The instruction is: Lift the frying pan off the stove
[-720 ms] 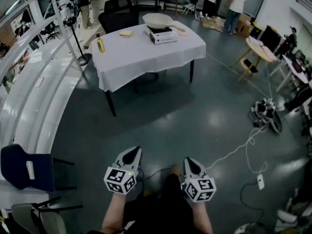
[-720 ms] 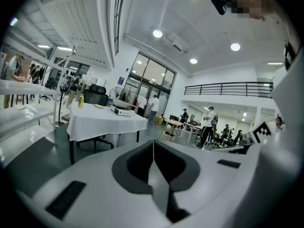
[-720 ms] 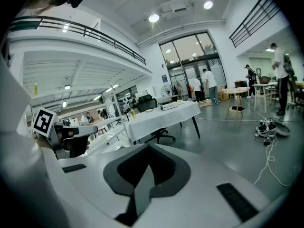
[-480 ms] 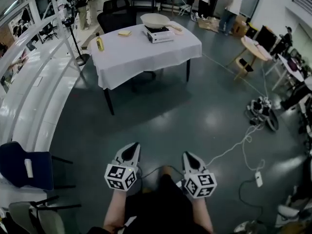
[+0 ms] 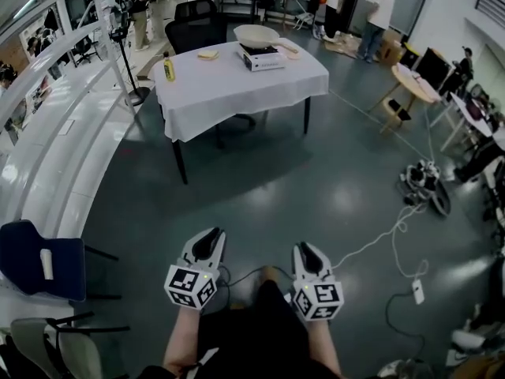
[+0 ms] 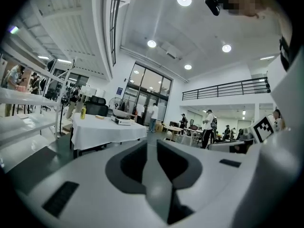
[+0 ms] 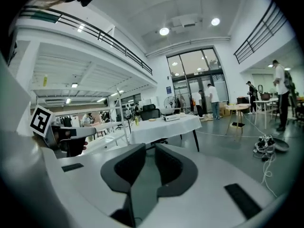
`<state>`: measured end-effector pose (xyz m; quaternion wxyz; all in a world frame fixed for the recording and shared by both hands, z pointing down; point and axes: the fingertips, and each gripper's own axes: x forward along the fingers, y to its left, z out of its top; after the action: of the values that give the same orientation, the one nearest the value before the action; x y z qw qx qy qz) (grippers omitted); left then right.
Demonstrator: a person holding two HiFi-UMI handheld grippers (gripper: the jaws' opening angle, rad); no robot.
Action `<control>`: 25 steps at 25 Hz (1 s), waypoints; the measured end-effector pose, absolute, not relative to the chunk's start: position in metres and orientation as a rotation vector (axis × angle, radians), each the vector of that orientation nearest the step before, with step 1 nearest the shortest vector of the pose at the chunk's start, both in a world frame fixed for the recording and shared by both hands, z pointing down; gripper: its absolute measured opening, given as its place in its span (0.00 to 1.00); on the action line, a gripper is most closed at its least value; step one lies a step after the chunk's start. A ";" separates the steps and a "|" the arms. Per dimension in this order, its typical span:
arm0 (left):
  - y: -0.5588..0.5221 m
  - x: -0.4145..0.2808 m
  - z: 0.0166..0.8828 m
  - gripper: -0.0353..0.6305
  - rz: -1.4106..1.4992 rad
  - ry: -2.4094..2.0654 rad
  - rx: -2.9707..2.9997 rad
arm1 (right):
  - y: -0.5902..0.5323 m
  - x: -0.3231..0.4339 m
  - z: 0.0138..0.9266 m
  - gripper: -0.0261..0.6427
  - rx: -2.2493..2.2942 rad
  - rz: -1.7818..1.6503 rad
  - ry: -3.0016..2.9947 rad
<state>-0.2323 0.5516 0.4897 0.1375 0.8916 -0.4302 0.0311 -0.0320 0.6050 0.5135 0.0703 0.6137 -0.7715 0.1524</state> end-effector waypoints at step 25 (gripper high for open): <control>0.442 -0.225 0.493 0.51 0.045 -1.283 2.526 | 0.492 0.010 0.518 0.53 1.769 0.579 -2.467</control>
<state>-0.2253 0.4423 0.4932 0.1535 0.8808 -0.4476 0.0157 0.0098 0.4916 0.5179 0.0258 0.5722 -0.7980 0.1872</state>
